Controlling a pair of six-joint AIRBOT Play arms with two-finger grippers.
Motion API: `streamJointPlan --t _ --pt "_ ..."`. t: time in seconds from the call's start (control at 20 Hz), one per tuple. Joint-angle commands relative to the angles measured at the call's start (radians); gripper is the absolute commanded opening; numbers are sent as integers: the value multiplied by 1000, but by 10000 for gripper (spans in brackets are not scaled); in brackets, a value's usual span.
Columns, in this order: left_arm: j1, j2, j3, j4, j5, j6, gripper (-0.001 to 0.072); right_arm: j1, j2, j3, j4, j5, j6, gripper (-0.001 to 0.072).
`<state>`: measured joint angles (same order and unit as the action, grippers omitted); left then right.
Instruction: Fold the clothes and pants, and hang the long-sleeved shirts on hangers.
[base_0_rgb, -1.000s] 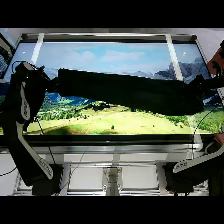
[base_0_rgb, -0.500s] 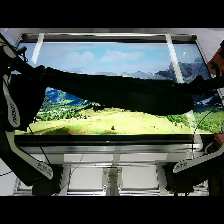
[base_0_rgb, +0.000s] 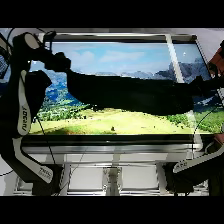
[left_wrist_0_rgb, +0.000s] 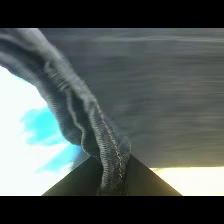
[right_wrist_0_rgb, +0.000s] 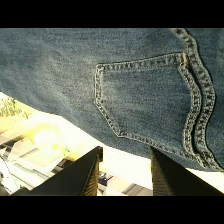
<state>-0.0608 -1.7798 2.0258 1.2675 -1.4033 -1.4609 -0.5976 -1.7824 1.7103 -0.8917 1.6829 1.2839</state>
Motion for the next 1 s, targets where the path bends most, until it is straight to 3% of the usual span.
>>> streamJointPlan --t 0.0,0.4,0.95 --pt "-119 -8 1 -128 101 12 35 0 2 1 6 26 5 341" --pt "-235 -75 1 -427 150 57 35 0 30 1 6 26 5 341" --pt "-373 -174 -3 -438 145 62 36 0 45 0 4 28 5 341"
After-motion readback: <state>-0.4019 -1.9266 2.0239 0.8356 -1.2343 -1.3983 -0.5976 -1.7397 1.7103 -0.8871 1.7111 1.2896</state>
